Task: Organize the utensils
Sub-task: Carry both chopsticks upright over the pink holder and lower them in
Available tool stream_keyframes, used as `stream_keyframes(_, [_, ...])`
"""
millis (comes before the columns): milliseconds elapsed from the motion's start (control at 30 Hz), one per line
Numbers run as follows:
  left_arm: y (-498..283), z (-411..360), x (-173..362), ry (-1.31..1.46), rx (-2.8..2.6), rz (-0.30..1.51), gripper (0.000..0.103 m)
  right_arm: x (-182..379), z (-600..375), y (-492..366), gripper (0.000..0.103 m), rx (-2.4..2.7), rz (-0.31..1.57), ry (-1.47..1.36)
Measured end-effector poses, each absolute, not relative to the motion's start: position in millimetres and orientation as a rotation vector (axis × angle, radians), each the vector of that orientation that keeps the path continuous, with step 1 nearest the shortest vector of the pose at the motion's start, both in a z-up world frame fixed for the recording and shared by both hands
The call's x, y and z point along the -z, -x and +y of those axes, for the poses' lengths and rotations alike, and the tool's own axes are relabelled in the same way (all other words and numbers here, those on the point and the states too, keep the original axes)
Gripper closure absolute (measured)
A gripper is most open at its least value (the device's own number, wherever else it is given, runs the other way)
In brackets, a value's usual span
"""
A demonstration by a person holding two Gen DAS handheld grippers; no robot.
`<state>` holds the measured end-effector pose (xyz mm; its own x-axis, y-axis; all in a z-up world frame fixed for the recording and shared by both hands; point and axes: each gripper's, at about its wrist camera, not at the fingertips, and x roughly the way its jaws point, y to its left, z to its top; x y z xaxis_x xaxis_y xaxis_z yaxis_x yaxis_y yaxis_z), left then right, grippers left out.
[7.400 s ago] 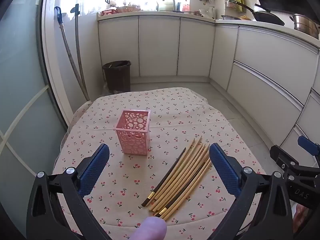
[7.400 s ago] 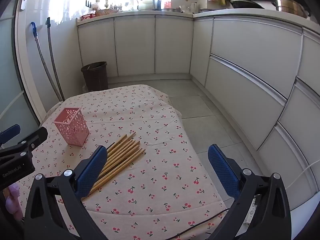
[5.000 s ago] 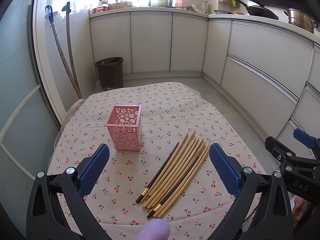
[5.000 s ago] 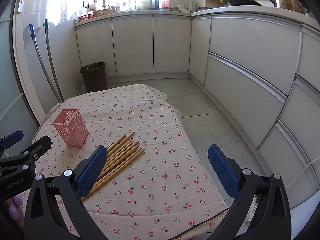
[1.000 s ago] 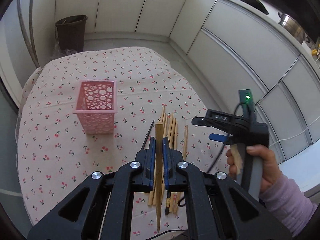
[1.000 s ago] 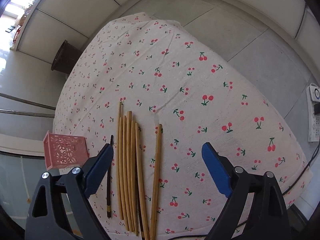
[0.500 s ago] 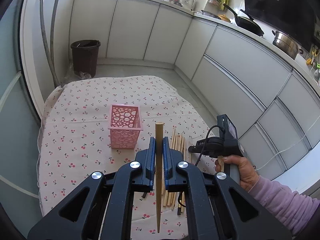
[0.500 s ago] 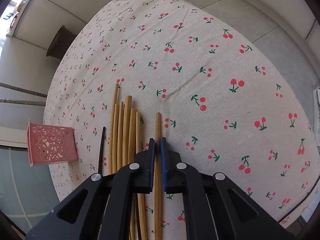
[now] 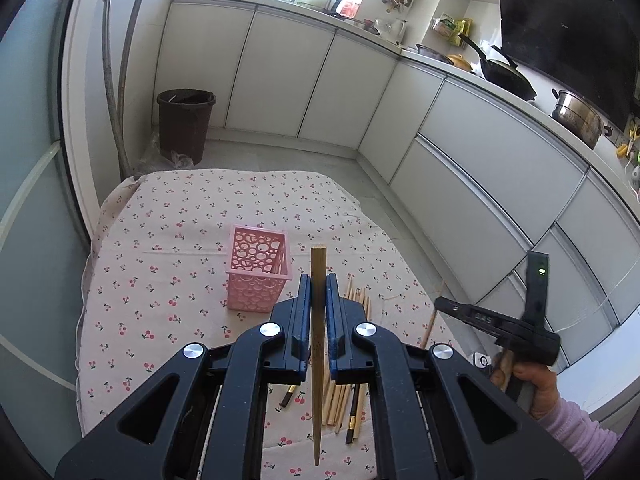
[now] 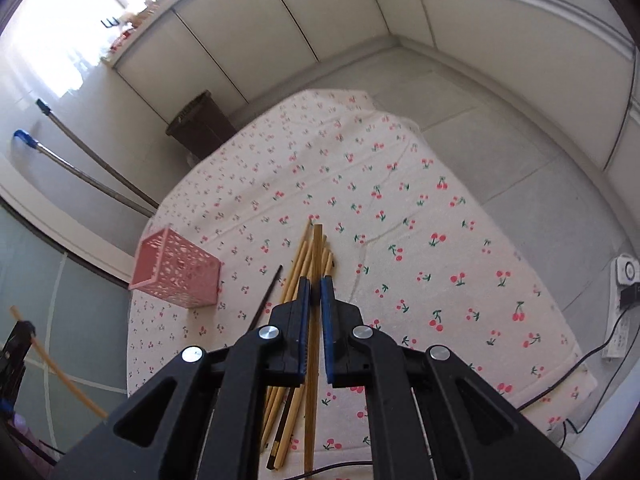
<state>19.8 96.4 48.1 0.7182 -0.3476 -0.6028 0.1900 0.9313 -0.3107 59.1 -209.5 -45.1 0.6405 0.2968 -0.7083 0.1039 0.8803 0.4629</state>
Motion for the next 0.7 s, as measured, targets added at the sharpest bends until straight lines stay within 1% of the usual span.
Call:
stream_keyframes(300, [-18.9,104.8,-66.7,0.304,0.239,0.645,0.097,-33.3,-233.2,-4.5,0.097,-0.167,0.655,-0.449])
stream_keyframes(467, [-35.0,109.6,-90.6,0.345,0.19,0.599,0.097,-81.4,-243.5,-13.4,0.097,-0.191,0.552,-0.457])
stream_keyframes(700, [-65.7,115.7,-140.0,0.372,0.111,0.464,0.097,-136.5,-231.2,-45.4,0.097,-0.293,0.433,-0.477])
